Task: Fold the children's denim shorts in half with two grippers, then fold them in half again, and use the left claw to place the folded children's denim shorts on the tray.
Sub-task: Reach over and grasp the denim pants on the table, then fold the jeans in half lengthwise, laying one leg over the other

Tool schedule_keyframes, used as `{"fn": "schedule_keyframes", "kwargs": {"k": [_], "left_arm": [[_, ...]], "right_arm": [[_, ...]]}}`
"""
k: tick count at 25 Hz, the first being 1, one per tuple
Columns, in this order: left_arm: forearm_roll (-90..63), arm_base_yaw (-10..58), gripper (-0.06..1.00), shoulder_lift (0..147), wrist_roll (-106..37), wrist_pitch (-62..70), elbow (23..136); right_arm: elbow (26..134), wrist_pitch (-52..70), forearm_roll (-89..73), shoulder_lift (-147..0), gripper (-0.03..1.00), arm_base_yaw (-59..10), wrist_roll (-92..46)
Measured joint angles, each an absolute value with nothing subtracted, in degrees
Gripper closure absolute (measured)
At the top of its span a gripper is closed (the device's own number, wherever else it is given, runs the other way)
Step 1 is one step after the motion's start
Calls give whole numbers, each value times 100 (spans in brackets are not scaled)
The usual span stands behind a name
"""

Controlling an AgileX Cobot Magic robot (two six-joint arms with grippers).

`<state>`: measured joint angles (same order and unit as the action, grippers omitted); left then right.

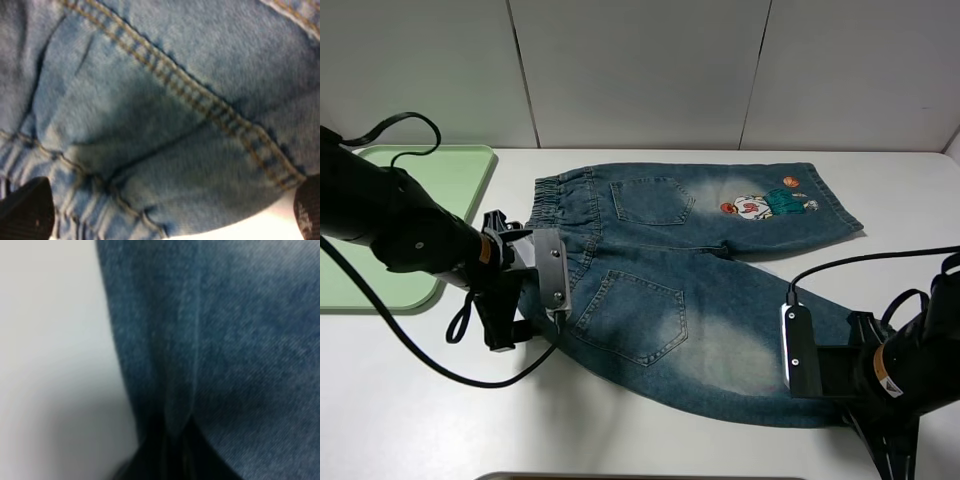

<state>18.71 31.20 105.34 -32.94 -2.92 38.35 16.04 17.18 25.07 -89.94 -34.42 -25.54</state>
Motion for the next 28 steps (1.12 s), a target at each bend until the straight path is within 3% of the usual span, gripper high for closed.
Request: {"fn": "schedule_keyframes", "kwargs": {"k": [9,13,19,22,28], "left_arm": [[1839,3120,5,10754,-3450,-737,3848],[1830,3131,27,10840,-3470,-799,3854],[1860,3137,83,10910,-3568,-607,3854],[1880,3137,91,10910,-3691,-547,3866],[1880,3143,92,10819,-3682,-354,3876]], "right_arm": [[1604,1713,2507,-8994,99,-3442,-2554],[1604,1707,2507,-8994,99,-3442,-2554],[1604,1707,2507,-8994,99,-3442,-2554],[1604,1702,2507,-8994,99,-3442,-2554],[1609,1722,2507,-8994,99,-3442,-2554]]}}
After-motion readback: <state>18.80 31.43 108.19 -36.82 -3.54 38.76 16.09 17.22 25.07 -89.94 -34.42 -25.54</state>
